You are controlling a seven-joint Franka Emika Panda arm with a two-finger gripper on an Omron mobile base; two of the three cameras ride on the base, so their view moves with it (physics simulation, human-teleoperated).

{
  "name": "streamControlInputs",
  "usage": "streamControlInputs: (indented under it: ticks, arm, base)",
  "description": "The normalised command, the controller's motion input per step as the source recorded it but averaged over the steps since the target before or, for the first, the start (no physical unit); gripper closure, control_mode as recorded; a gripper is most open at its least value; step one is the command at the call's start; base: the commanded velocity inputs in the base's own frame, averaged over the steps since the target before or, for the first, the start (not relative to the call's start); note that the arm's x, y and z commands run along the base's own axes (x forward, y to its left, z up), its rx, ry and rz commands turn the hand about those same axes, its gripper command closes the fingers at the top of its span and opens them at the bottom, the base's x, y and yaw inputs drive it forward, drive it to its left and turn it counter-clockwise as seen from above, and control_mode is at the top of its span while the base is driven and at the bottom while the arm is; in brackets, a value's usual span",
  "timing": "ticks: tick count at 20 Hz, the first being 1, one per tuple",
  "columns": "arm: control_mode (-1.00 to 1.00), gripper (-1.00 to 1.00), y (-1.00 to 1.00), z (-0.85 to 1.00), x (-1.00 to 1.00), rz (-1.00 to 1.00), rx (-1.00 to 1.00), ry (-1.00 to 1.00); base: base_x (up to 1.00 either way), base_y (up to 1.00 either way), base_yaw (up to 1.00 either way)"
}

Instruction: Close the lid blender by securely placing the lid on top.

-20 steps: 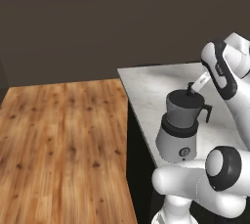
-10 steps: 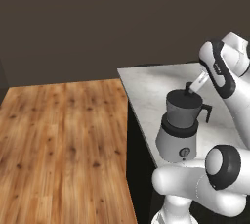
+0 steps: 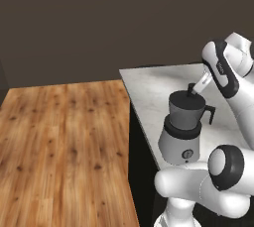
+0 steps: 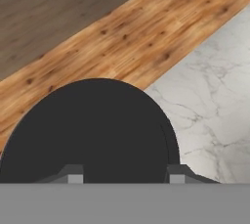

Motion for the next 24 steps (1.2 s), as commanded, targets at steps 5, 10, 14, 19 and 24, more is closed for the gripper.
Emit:
streamControlInputs:
  ticks: [5, 10, 14, 19, 24]
  arm:
    - [-1.0, 1.0, 0.04, -0.04, 0.0, 0.0, 0.0, 0.05]
    - [-1.0, 1.0, 0.01, -0.04, 0.0, 0.0, 0.0, 0.07]
    - [-1.0, 1.0, 0.07, -0.06, 0.0, 0.0, 0.0, 0.06]
    - [-1.0, -1.0, 0.12, -0.15, 0.0, 0.0, 0.0, 0.01]
    - [-1.0, -1.0, 0.01, -0.05, -0.02, 0.0, 0.0, 0.0]
  base:
    - [0.0, 0.0, 0.0]
    - [0.0, 0.0, 0.0]
    - [0.0, 0.0, 0.0]
    - [0.0, 0.0, 0.0]
    - [0.0, 0.0, 0.0]
